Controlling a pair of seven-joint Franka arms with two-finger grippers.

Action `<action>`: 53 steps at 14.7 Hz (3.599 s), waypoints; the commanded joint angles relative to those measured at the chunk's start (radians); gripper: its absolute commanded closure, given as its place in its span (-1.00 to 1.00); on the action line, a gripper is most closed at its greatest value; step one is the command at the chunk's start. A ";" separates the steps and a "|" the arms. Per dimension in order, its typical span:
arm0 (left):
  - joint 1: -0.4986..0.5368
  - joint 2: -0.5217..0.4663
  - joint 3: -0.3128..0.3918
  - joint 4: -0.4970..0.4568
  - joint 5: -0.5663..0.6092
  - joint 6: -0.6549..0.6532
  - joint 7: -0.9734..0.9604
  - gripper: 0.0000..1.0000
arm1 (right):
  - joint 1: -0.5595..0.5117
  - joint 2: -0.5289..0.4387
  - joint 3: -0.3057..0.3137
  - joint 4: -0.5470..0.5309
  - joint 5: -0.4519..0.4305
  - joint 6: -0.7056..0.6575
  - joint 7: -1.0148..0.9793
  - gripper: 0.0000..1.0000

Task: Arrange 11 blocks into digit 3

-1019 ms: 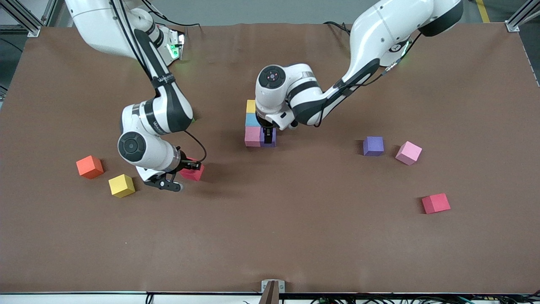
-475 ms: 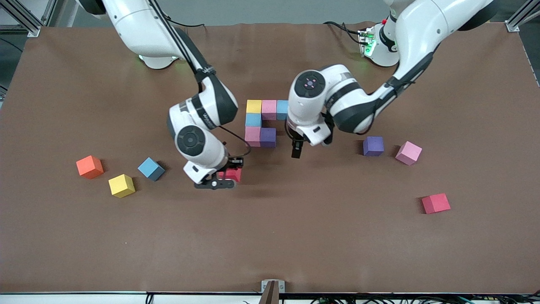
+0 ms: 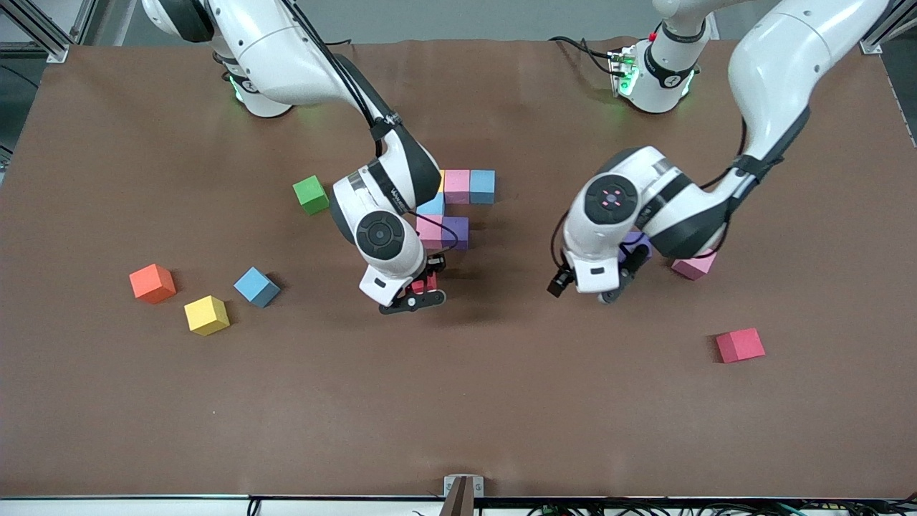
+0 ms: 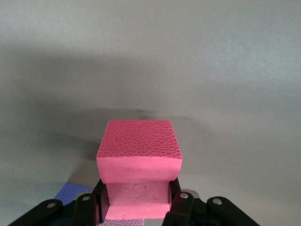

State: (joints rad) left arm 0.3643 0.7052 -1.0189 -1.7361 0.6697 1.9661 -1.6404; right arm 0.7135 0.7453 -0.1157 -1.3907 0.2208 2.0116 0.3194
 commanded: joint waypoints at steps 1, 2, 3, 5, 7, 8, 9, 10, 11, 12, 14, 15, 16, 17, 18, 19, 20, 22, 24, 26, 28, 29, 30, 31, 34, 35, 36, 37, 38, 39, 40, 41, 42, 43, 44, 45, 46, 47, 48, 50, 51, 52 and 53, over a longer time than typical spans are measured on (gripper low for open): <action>0.097 -0.064 -0.027 -0.098 0.013 -0.004 0.262 -0.98 | 0.018 0.014 -0.009 0.024 0.017 -0.036 -0.019 0.29; 0.138 -0.064 -0.042 -0.120 0.013 -0.001 0.359 -0.98 | 0.020 0.015 -0.009 0.022 0.020 -0.037 -0.019 0.29; 0.187 -0.062 -0.062 -0.144 0.013 0.006 0.448 -0.98 | 0.023 0.020 -0.009 0.021 0.022 -0.037 -0.016 0.30; 0.276 -0.061 -0.095 -0.192 0.013 0.023 0.592 -0.98 | 0.035 0.022 -0.009 0.015 0.022 -0.034 -0.010 0.30; 0.317 -0.062 -0.098 -0.253 0.016 0.069 0.668 -0.98 | 0.046 0.022 -0.007 0.002 0.022 -0.037 0.001 0.31; 0.340 -0.062 -0.098 -0.290 0.031 0.110 0.685 -0.98 | 0.053 0.020 -0.005 -0.014 0.020 -0.036 0.033 0.32; 0.373 -0.059 -0.098 -0.330 0.066 0.152 0.700 -0.98 | 0.060 0.020 -0.004 -0.019 0.020 -0.036 0.073 0.34; 0.392 -0.055 -0.098 -0.359 0.088 0.190 0.714 -0.98 | 0.070 0.020 -0.002 -0.021 0.020 -0.036 0.119 0.34; 0.398 -0.052 -0.096 -0.381 0.105 0.215 0.721 -0.99 | 0.078 0.020 -0.002 -0.022 0.018 -0.036 0.159 0.35; 0.404 -0.053 -0.096 -0.393 0.117 0.217 0.722 -0.99 | 0.081 0.020 -0.002 -0.022 0.018 -0.036 0.176 0.35; 0.422 -0.050 -0.096 -0.414 0.119 0.217 0.732 -0.99 | 0.083 0.016 -0.002 -0.042 0.018 -0.033 0.179 0.35; 0.423 -0.050 -0.095 -0.424 0.120 0.217 0.746 -0.99 | 0.083 0.016 -0.002 -0.047 0.018 -0.036 0.179 0.35; 0.426 -0.050 -0.093 -0.431 0.120 0.215 0.758 -0.99 | 0.083 0.016 -0.004 -0.053 0.017 -0.036 0.179 0.34; 0.438 -0.052 -0.093 -0.439 0.120 0.215 0.764 -0.99 | 0.081 0.014 -0.004 -0.060 0.017 -0.034 0.178 0.34; 0.446 -0.052 -0.093 -0.444 0.120 0.215 0.781 -0.99 | 0.080 0.015 -0.004 -0.064 0.017 -0.034 0.178 0.34; 0.447 -0.052 -0.093 -0.444 0.120 0.211 0.803 -0.99 | 0.077 0.016 -0.004 -0.065 0.017 -0.036 0.179 0.34; 0.447 -0.050 -0.090 -0.444 0.120 0.208 0.821 -0.99 | 0.075 0.016 -0.004 -0.064 0.017 -0.037 0.181 0.34; 0.447 -0.050 -0.084 -0.451 0.120 0.208 0.833 -0.99 | 0.075 0.014 -0.004 -0.064 0.018 -0.037 0.185 0.34; 0.447 -0.032 -0.084 -0.456 0.120 0.211 0.834 -0.98 | 0.075 0.016 -0.004 -0.062 0.018 -0.037 0.190 0.33; 0.447 -0.029 -0.067 -0.461 0.120 0.215 0.834 -0.88 | 0.076 0.016 -0.004 -0.062 0.018 -0.036 0.191 0.27; 0.447 -0.029 -0.063 -0.465 0.120 0.215 0.834 -0.56 | 0.076 0.016 -0.004 -0.060 0.018 -0.036 0.191 -0.99; 0.447 -0.030 -0.064 -0.465 0.120 0.215 0.821 -0.37 | 0.076 0.014 -0.004 -0.056 0.018 -0.036 0.191 -1.00; 0.446 -0.030 -0.064 -0.462 0.119 0.212 0.809 -0.19 | 0.073 0.011 -0.005 -0.053 0.017 -0.037 0.191 -1.00; 0.446 -0.030 -0.064 -0.456 0.119 0.212 0.782 -0.05 | 0.070 0.005 -0.012 -0.051 0.015 -0.037 0.187 -1.00; 0.404 -0.029 -0.073 -0.418 0.102 0.211 0.628 0.29 | 0.038 -0.043 -0.025 -0.042 0.012 -0.077 0.187 -1.00; 0.371 -0.029 -0.076 -0.390 0.088 0.211 0.560 0.29 | 0.035 -0.053 -0.051 -0.021 0.012 -0.117 0.187 -1.00; 0.340 -0.026 -0.075 -0.358 0.052 0.211 0.498 0.29 | 0.032 -0.067 -0.089 0.002 0.014 -0.167 0.187 -1.00; 0.300 -0.027 -0.075 -0.323 0.007 0.211 0.444 0.32 | 0.027 -0.086 -0.126 0.008 0.015 -0.198 0.188 -1.00; 0.250 -0.026 -0.072 -0.288 -0.046 0.208 0.371 0.38 | 0.024 -0.099 -0.162 0.007 0.011 -0.209 0.187 -1.00; 0.205 -0.023 -0.070 -0.258 -0.083 0.208 0.297 0.41 | 0.011 -0.106 -0.203 0.004 0.008 -0.211 0.179 -1.00; 0.167 -0.010 -0.067 -0.231 -0.099 0.208 0.215 0.41 | -0.002 -0.107 -0.237 -0.001 0.008 -0.212 0.175 -1.00; 0.131 -0.004 -0.061 -0.208 -0.102 0.208 0.124 0.41 | -0.021 -0.109 -0.263 -0.008 0.006 -0.211 0.174 -1.00; 0.090 0.000 -0.047 -0.188 -0.102 0.208 0.028 0.41 | -0.048 -0.109 -0.277 -0.022 0.008 -0.211 0.173 -1.00; 0.035 0.000 -0.024 -0.169 -0.104 0.209 -0.087 0.41 | -0.069 -0.113 -0.280 -0.036 0.006 -0.212 0.167 -1.00; -0.022 0.004 0.005 -0.149 -0.104 0.211 -0.201 0.41 | -0.092 -0.124 -0.280 -0.059 0.006 -0.209 0.150 -1.00; -0.083 0.007 0.040 -0.136 -0.102 0.217 -0.328 0.41 | -0.117 -0.129 -0.280 -0.079 0.008 -0.202 0.135 -1.00; -0.132 0.007 0.074 -0.122 -0.099 0.220 -0.445 0.41 | -0.137 -0.130 -0.280 -0.088 0.008 -0.198 0.124 -1.00; -0.181 0.007 0.101 -0.112 -0.099 0.229 -0.557 0.41 | -0.158 -0.130 -0.280 -0.090 0.008 -0.198 0.104 -1.00; -0.215 0.008 0.124 -0.112 -0.098 0.252 -0.649 0.41 | -0.179 -0.129 -0.279 -0.094 0.008 -0.194 0.049 -1.00; -0.271 0.008 0.158 -0.114 -0.088 0.309 -0.824 0.41 | -0.222 -0.127 -0.279 -0.141 0.008 -0.134 -0.110 -1.00; -0.297 0.008 0.171 -0.114 -0.088 0.330 -0.905 0.41 | -0.244 -0.129 -0.277 -0.171 0.008 -0.108 -0.203 -1.00; -0.304 0.008 0.177 -0.114 -0.088 0.353 -0.961 0.41 | -0.267 -0.129 -0.275 -0.189 0.011 -0.099 -0.271 -1.00; -0.305 0.013 0.177 -0.117 -0.087 0.375 -0.998 0.40 | -0.285 -0.129 -0.272 -0.205 0.017 -0.097 -0.278 -1.00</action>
State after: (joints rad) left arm 0.0687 0.7142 -0.8537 -1.8645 0.5822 2.3070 -2.5532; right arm 0.4681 0.6500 -0.4055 -1.5243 0.2221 1.8865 0.1212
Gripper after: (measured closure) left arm 0.419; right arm 0.000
